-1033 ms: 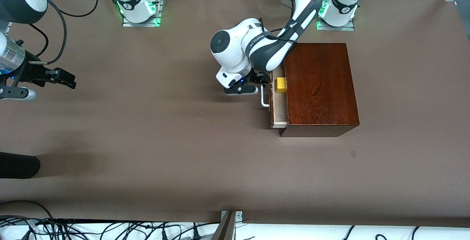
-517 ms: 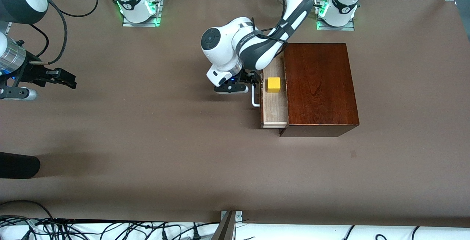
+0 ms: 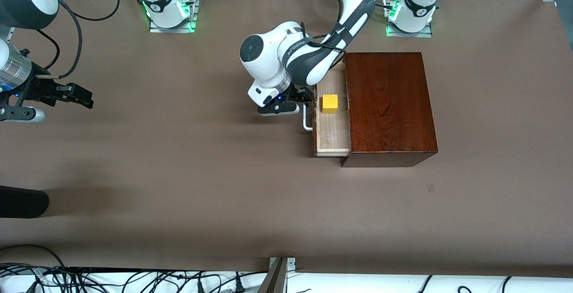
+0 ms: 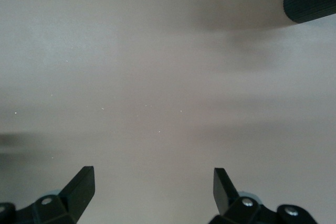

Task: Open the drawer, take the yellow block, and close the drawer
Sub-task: 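Grasp the handle with the left gripper and pull the drawer open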

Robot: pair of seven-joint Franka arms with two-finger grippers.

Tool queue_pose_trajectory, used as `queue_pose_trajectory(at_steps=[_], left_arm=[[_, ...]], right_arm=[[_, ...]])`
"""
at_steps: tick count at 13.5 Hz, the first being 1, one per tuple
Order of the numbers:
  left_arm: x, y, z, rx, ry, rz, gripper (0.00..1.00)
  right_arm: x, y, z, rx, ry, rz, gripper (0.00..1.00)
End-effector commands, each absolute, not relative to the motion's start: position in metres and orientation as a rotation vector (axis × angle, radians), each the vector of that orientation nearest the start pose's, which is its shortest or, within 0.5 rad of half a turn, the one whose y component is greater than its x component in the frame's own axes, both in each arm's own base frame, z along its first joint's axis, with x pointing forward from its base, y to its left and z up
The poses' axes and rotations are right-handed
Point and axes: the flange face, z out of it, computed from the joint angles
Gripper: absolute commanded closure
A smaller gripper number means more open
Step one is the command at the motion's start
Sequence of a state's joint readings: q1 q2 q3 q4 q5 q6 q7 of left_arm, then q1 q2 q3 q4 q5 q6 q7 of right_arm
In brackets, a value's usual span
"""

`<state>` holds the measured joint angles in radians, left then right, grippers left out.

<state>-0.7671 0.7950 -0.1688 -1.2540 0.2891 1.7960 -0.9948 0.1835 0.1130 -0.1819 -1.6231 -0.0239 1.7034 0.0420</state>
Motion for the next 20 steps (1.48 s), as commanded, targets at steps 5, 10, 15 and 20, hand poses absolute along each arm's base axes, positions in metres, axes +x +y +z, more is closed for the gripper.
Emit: queue_pose_trajectory(at_steps=[5, 10, 15, 20], left_arm=[[0.453, -0.608, 0.281, -3.036, -0.004, 0.021, 0.00], [0.452, -0.605, 0.281, -3.036, -0.003, 0.039, 0.00], [0.463, -0.580, 0.316, -2.964, 0.037, 0.074, 0.00], [0.452, -0.569, 0.370, -2.933, 0.030, 0.110, 0.00]], right_arm=[[0.597, 0.009, 0.550, -3.172, 0.057, 0.040, 0.00], [0.597, 0.009, 0.550, -3.172, 0.047, 0.042, 0.00], [0.597, 0.010, 0.550, -3.172, 0.040, 0.042, 0.00], [0.597, 0.021, 0.551, -3.169, 0.012, 0.040, 0.00]])
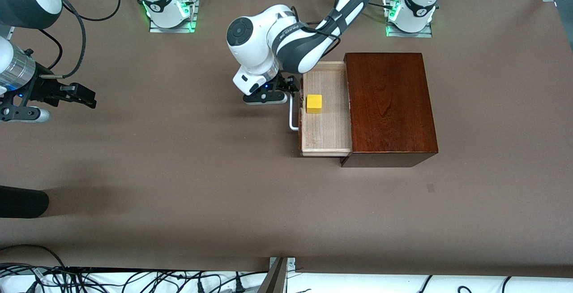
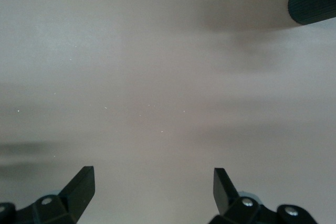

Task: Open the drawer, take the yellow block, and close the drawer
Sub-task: 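Grasp the handle with the left gripper and pull the drawer open, then release the handle and lift the left gripper away from the drawer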

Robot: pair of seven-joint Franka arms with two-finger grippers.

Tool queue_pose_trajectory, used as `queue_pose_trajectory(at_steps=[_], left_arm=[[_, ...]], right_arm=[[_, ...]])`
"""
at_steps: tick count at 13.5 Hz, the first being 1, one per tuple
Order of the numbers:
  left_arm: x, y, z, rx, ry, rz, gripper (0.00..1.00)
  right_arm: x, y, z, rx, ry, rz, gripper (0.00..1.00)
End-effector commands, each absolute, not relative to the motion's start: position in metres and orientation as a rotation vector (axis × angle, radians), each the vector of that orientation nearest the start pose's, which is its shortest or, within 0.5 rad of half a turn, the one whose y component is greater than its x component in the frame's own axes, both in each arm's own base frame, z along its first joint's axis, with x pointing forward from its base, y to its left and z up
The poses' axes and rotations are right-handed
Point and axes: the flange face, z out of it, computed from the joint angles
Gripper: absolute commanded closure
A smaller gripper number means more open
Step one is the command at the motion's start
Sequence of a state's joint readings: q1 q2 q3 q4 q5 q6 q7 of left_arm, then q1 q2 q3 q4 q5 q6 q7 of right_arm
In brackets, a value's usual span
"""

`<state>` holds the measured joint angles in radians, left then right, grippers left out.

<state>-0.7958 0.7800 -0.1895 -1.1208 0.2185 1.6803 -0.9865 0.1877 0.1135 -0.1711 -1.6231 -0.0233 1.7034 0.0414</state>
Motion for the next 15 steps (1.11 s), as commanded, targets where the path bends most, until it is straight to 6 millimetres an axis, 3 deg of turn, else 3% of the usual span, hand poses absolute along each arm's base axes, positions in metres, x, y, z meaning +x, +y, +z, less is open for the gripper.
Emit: queue_pose_trajectory(at_steps=[1, 3, 6, 11, 15], left_arm=[[0.450, -0.564, 0.388, -2.938, 0.025, 0.112, 0.00], [0.461, -0.542, 0.436, -2.998, -0.045, 0.145, 0.00], [0.491, -0.480, 0.489, -3.065, -0.216, 0.204, 0.00], [0.516, -0.377, 0.559, -3.076, -0.202, 0.236, 0.00], [0.515, -0.279, 0.607, -3.072, -0.079, 0.216, 0.00]], right_arm=[[0.596, 0.026, 0.551, -3.158, 0.004, 0.038, 0.00], [0.595, 0.041, 0.551, -3.144, -0.019, 0.039, 0.00], [0.592, 0.070, 0.554, -3.135, -0.093, 0.033, 0.00], [0.576, 0.155, 0.556, -3.092, -0.314, 0.044, 0.00], [0.556, 0.221, 0.559, -2.904, -0.399, 0.081, 0.00]])
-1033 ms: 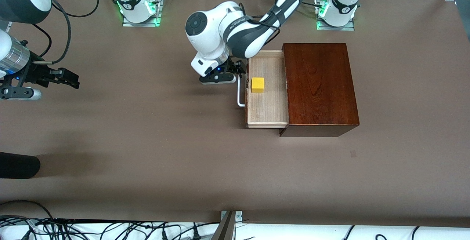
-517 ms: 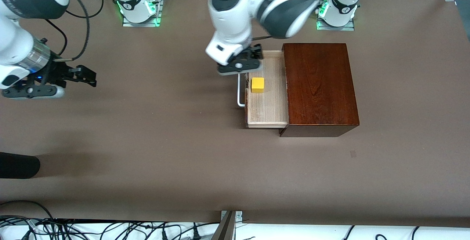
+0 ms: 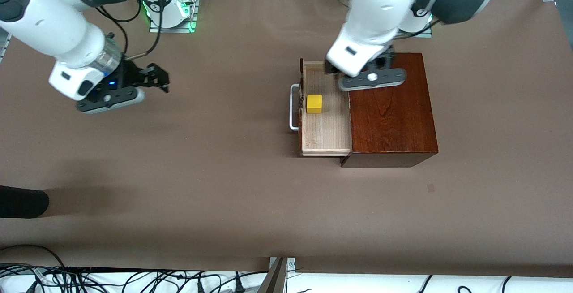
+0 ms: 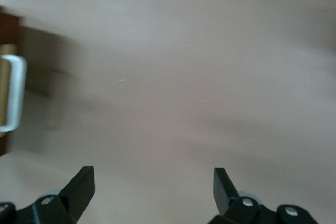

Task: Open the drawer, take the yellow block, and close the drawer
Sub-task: 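Release the handle and lift the left gripper away from the drawer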

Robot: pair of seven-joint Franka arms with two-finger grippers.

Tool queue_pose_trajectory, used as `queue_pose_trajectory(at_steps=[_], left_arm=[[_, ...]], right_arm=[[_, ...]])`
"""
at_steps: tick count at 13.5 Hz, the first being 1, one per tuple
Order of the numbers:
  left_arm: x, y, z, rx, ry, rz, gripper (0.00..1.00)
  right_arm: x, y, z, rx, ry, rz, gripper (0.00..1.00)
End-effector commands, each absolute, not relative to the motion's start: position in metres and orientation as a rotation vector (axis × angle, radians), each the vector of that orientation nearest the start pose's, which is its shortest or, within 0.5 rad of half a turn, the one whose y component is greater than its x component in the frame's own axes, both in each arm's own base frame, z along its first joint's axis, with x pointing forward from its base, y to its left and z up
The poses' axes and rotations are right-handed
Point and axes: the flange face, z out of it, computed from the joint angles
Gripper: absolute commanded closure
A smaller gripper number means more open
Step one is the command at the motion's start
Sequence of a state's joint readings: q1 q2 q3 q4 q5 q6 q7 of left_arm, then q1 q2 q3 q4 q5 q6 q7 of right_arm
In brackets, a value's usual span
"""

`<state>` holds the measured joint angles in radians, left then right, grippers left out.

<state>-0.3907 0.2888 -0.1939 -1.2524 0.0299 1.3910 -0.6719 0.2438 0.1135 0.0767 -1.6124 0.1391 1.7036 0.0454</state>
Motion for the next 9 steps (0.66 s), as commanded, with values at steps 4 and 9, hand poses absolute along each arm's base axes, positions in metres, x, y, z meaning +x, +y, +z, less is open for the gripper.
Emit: queue_pose_trajectory(at_steps=[4, 9], left_arm=[[0.518, -0.183, 0.630, -3.124, -0.025, 0.256, 0.00], [0.502, -0.109, 0.631, -3.151, 0.000, 0.223, 0.00]], right_arm=[[0.535, 0.297, 0.552, -2.841, -0.558, 0.034, 0.00], [0.499, 0.394, 0.524, -2.787, -0.782, 0.004, 0.00]])
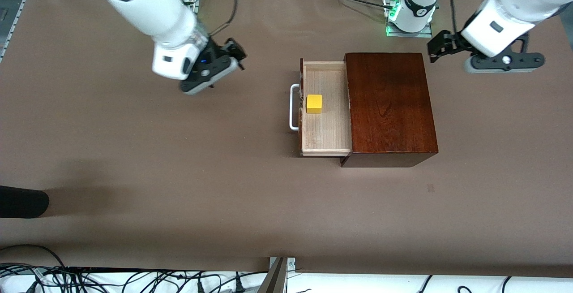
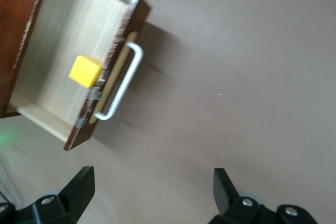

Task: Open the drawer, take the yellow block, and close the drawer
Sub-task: 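Release the handle and lift the left gripper away from the drawer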

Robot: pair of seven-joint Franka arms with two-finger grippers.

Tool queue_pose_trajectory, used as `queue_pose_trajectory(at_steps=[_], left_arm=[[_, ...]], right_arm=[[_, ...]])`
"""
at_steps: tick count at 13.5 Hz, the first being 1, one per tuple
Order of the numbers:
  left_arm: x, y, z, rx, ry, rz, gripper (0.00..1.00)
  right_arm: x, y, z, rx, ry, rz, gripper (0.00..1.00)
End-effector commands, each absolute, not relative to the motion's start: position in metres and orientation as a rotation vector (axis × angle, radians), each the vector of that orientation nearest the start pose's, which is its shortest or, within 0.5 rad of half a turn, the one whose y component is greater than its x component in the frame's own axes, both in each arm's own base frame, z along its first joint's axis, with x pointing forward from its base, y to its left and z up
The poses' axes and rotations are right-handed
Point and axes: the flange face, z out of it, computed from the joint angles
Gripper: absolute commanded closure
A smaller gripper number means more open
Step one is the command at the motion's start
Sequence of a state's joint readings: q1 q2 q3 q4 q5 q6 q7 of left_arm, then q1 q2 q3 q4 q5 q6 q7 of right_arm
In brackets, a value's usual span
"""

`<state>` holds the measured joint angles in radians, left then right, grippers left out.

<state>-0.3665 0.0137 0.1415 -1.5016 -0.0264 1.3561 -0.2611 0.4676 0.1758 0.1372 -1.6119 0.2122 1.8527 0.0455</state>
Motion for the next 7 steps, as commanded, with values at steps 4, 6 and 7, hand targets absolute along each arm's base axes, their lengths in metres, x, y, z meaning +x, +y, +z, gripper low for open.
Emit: queue_pose_trajectory(at_steps=[4, 6, 7], left_arm=[[0.499, -0.086, 0.624, -3.136, 0.053, 0.169, 0.00], [0.504, -0.066, 0.622, -3.143, 0.068, 0.145, 0.00], [0.506, -0.060, 0.622, -3.145, 0.087, 0.135, 0.00]], right_arm=[[0.483, 0.461, 0.504, -2.768, -0.972, -0.021, 0.00], [0.476, 0.485, 0.498, -2.749, -1.055, -0.035, 0.00], [0.473, 0.494, 0.497, -2.726, -1.102, -0.040, 0.00]])
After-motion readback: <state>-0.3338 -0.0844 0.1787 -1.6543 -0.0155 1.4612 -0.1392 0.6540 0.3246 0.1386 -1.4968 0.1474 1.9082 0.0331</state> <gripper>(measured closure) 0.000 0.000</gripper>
